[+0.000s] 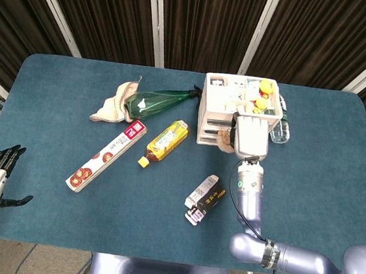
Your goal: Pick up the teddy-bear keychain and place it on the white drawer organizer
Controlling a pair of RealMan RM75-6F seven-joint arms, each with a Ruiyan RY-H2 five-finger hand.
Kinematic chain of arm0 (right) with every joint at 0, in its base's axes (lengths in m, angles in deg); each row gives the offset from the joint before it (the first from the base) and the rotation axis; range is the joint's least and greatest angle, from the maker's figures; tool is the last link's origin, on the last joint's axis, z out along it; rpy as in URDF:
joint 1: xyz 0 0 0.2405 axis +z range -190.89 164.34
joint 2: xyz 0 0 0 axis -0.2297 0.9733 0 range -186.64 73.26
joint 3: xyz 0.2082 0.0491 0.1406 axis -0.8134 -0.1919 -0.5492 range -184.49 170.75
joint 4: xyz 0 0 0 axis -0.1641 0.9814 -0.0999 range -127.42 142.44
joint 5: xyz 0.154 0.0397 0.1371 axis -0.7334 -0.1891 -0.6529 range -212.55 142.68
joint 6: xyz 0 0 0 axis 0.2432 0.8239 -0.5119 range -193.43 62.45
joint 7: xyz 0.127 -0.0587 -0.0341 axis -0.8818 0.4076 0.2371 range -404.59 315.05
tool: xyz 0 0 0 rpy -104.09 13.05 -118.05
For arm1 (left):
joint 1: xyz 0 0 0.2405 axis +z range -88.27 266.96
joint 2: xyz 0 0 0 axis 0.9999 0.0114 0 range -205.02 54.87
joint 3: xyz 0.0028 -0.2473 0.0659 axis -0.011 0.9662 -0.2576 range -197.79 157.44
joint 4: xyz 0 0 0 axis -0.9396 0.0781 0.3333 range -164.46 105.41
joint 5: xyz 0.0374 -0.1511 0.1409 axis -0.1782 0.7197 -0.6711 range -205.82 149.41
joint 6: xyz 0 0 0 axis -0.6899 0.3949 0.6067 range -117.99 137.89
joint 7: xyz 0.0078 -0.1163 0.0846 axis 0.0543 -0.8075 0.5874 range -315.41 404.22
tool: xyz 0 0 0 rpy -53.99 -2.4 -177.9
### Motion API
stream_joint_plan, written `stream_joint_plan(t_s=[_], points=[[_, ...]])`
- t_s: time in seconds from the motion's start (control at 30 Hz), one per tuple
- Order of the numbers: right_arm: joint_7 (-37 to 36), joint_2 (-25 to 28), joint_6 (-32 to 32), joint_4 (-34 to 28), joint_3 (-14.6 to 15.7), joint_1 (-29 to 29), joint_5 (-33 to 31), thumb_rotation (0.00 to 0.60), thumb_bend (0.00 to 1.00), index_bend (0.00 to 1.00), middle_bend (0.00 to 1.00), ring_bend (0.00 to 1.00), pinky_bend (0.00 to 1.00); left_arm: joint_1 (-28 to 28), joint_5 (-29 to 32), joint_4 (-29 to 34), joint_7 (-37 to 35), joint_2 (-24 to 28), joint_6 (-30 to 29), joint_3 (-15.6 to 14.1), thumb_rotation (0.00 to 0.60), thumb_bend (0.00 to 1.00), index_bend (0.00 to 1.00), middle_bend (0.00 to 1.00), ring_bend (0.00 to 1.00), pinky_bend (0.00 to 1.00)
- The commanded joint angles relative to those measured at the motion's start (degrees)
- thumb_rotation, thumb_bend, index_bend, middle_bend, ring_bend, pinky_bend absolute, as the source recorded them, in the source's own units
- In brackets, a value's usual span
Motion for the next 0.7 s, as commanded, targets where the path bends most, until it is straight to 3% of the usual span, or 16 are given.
stream_joint_plan(t_s=[0.03, 0.7], points=[[-0.3, -0.6, -0.5, 1.4, -0.1, 0.4, -0.1, 0.600, 0.48, 0.61, 1.00, 1.00, 0.87, 0.0, 0.0, 0.0, 0.0, 0.0, 0.0, 0.0, 0.600, 0.10, 0.01, 0.00, 0.00, 0.00], [-5.0, -2.2, -1.1, 7.5, 0.6, -0.6, 2.7, 0.600, 0.37, 0.60, 1.00, 1.00, 0.87, -0.1, 0.0, 0.0, 0.5, -0.2, -0.1, -0.1, 0.600, 0.10, 0.01, 0.00, 0.00, 0.00]])
